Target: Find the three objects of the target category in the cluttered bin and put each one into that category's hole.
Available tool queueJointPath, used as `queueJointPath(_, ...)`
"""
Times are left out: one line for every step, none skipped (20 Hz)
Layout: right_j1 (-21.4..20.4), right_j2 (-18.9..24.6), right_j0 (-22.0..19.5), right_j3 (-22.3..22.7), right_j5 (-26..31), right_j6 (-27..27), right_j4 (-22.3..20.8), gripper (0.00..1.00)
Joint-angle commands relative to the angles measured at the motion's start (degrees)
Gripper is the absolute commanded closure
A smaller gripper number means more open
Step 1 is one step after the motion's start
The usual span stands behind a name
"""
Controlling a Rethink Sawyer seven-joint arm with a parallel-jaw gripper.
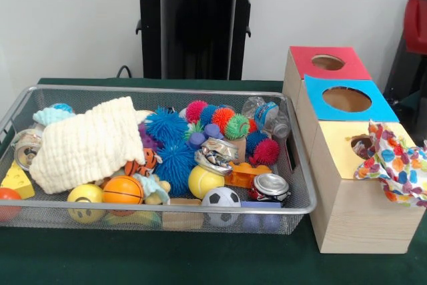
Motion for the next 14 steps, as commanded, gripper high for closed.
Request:
queueJointPath(3.25, 2.78, 0.93, 4.63, -1.60, -0.41, -3.57, 0.00)
queueJointPath(3.03, 2.62, 0.67, 4.31, -0.81, -1.30, -3.74, 0.00)
queueJointPath(2.82, 2.47, 0.42, 3.99, -0.01, -2.18, -3.91, 0.00)
queueJointPath(2.60, 2.22, 0.19, 3.71, 0.87, -2.83, -4.05, 0.00)
queueJointPath(2.16, 2.38, -0.15, 4.30, 1.13, -3.80, -4.07, 0.00)
queueJointPath(2.06, 2.62, -0.69, 4.67, 1.14, -4.74, -4.14, 0.00)
queueJointPath(2.14, 3.05, -1.31, 5.09, 0.42, -5.81, -4.29, 0.00)
queueJointPath(2.10, 3.62, -1.75, 6.04, -0.88, -6.67, -4.34, 0.00)
queueJointPath(2.33, 4.15, -2.30, 6.33, -1.40, -7.42, -4.34, 0.00)
queueJointPath(2.81, 4.70, -2.99, 6.23, -1.68, -8.15, -4.32, 0.00)
queueJointPath(3.14, 4.97, -3.38, 6.25, -2.02, -8.50, -4.51, 0.00)
queueJointPath(3.25, 5.33, -3.75, 6.61, -2.52, -8.90, -4.56, 0.00)
queueJointPath(3.35, 5.40, -3.98, 6.90, -3.09, -9.06, -4.83, 0.00)
queueJointPath(3.41, 5.48, -4.13, 7.30, -3.84, -9.16, -5.12, 0.00)
